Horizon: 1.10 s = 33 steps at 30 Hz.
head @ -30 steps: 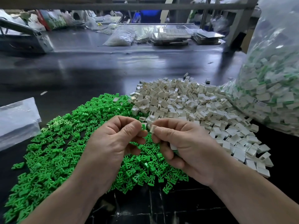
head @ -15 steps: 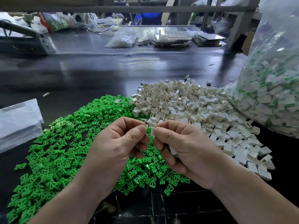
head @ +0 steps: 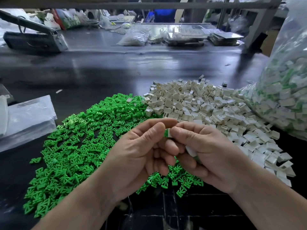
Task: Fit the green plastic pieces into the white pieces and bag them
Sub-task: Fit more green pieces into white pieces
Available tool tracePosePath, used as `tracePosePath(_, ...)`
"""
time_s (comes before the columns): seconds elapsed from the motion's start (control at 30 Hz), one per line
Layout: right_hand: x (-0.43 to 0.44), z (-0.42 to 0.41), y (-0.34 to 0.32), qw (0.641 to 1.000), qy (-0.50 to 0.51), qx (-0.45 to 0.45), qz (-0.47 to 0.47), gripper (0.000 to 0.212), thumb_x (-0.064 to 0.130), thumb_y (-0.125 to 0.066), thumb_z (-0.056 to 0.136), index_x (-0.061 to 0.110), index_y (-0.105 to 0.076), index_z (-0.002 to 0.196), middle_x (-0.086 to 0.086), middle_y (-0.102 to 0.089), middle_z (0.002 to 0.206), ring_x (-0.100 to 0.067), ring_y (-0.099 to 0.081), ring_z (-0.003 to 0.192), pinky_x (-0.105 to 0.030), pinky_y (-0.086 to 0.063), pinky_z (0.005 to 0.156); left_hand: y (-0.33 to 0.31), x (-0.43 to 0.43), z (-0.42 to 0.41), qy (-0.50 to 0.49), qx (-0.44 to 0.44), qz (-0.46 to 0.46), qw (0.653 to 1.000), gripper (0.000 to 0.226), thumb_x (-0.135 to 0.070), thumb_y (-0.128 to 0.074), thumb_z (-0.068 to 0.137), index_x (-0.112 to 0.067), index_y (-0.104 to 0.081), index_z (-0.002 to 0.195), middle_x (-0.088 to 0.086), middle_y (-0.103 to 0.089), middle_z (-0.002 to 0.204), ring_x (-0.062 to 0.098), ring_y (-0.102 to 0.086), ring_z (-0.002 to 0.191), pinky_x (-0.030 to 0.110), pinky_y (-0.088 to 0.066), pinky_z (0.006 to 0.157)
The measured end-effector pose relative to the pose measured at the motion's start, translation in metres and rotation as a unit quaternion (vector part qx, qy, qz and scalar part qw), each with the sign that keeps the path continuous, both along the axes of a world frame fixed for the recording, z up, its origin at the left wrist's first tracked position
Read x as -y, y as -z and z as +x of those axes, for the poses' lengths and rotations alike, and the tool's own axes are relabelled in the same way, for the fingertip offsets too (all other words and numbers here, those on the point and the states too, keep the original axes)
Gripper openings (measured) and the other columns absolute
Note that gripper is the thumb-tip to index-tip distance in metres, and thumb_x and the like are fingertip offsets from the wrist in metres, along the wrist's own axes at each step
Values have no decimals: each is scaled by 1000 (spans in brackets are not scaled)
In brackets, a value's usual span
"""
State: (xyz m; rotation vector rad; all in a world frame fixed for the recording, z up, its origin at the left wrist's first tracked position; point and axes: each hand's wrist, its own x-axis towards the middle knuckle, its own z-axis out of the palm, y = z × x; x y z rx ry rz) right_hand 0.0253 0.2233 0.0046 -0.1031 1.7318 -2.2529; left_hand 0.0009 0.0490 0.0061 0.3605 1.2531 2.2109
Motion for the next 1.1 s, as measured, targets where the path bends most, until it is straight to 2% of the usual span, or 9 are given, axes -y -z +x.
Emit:
tracePosePath(0.07, -1, 0, 0, 1000, -16, 14, -23, 50, 31, -67, 85, -13, -54, 105, -9, -50, 64, -10, -40, 40, -15, -27, 31, -1, -1, 1, 27, 22, 36, 999, 30, -25, -62, 86, -9, -69, 111, 12, -70, 73, 17, -66, 56, 23, -53, 44)
tracePosePath(0.13, 0, 0, -1, 999, -24, 24, -35, 55, 31, -67, 84, -14, -52, 112, -5, -50, 62, -9, -40, 39, -14, -27, 30, -2, -1, 1, 35, 45, 58, 997, 28, -22, -62, 86, -7, -70, 109, 14, -71, 75, 19, -68, 58, 24, -55, 46)
tracePosePath(0.27, 2, -2, -1, 999, -26, 33, -34, 49, 31, -67, 83, -10, -54, 106, -3, -50, 60, -8, -38, 37, -13, -26, 30, 0, -1, 1, 24, 66, 60, 996, 25, -21, -56, 90, -7, -72, 103, 16, -71, 72, 19, -69, 56, 24, -55, 46)
tracePosePath(0.53, 6, 0, -1, 999, -6, 37, -31, 40, 30, -69, 81, -4, -61, 102, -1, -50, 57, -8, -38, 37, -13, -26, 30, -3, -2, 1, 2, 51, 35, 998, 20, -23, -59, 85, -12, -75, 92, 13, -69, 66, 17, -66, 49, 22, -52, 42)
tracePosePath(0.67, 10, 0, -3, 998, -2, 35, -47, 24, 30, -67, 83, 10, -73, 94, 0, -51, 57, -6, -39, 37, -12, -26, 30, 1, -5, 4, -22, 30, 58, 998, 19, -21, -58, 88, -12, -74, 94, 13, -69, 67, 17, -66, 51, 23, -53, 44)
tracePosePath(0.8, 11, 2, -4, 998, -2, 24, -62, 32, 29, -66, 85, 4, -70, 105, -2, -53, 60, -8, -41, 38, -12, -28, 30, 4, -8, 8, -28, 16, 81, 996, 16, -17, -62, 87, -11, -71, 98, 11, -68, 65, 17, -65, 50, 24, -53, 45)
tracePosePath(0.97, 13, 4, -5, 997, 3, 13, -72, 22, 31, -69, 87, 9, -70, 92, -2, -55, 57, -7, -43, 37, -13, -28, 30, 7, -9, 6, -23, 17, 100, 995, 23, -23, -62, 87, -9, -70, 104, 10, -69, 66, 17, -66, 51, 24, -54, 45)
tracePosePath(1.03, 12, 4, -6, 996, -7, 14, -82, 19, 30, -67, 88, 11, -67, 86, -2, -55, 56, -7, -43, 36, -13, -29, 29, 6, -7, 4, -7, 8, 100, 995, 20, -22, -65, 90, -10, -70, 105, 11, -70, 69, 17, -68, 54, 25, -55, 47)
tracePosePath(1.1, 13, 3, -5, 997, -8, 15, -81, 22, 28, -66, 88, 7, -67, 91, -3, -55, 57, -7, -43, 36, -13, -29, 29, 6, -5, 1, 6, 3, 95, 995, 18, -21, -67, 87, -12, -72, 102, 10, -71, 68, 17, -69, 54, 25, -56, 47)
